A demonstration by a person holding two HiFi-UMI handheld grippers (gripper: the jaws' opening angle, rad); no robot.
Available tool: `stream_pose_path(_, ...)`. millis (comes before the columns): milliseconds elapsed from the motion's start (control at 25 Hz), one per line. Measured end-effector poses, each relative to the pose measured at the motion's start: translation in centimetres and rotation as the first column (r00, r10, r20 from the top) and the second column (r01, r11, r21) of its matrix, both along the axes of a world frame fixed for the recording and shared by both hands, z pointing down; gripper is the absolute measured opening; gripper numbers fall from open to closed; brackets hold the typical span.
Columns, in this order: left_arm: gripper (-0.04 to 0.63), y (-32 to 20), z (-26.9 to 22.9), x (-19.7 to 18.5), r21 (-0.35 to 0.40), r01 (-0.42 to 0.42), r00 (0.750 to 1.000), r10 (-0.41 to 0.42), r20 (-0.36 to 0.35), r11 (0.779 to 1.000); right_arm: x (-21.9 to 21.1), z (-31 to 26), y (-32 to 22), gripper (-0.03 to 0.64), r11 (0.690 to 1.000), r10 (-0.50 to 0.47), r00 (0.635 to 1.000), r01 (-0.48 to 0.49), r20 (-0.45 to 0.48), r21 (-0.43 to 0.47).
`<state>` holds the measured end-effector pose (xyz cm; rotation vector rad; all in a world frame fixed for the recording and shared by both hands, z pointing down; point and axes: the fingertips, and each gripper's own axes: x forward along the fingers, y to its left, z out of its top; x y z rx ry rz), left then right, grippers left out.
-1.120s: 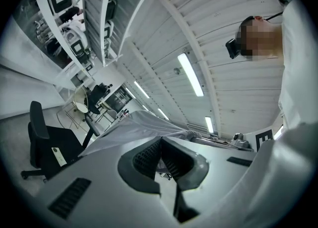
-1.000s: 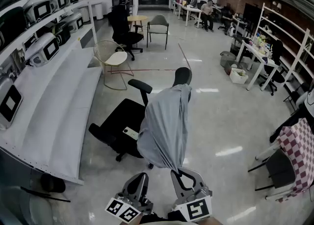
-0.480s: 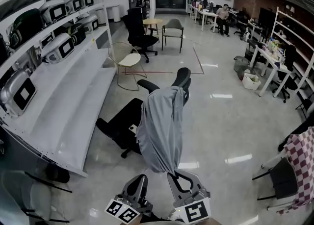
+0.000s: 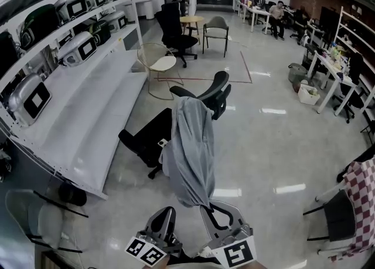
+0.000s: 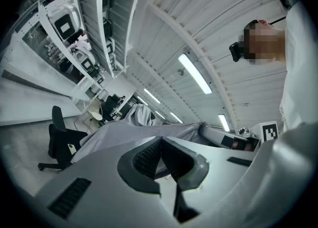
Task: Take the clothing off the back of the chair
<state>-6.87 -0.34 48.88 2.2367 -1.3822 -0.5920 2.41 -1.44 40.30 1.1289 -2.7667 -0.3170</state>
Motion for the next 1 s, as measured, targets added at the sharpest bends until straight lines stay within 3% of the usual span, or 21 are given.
stream_pose_path(280, 0.009, 1.5, 0.6, -0.4, -0.031, 0.02, 1.0, -0.019, 0.01, 0.999, -0.7, 1.5, 0.9, 0.035, 0.998, -0.029, 0.999, 0.029, -0.014, -0.051)
stream_pose_path(1000, 0.009, -1.3, -1.2, -2.4, 0.031, -0.088, 0.996, 0.089, -0.013, 0.996, -2.9, 2.7, 1.4, 0.035, 0.993, 0.047, 0.997, -0.054, -0.063, -0.102)
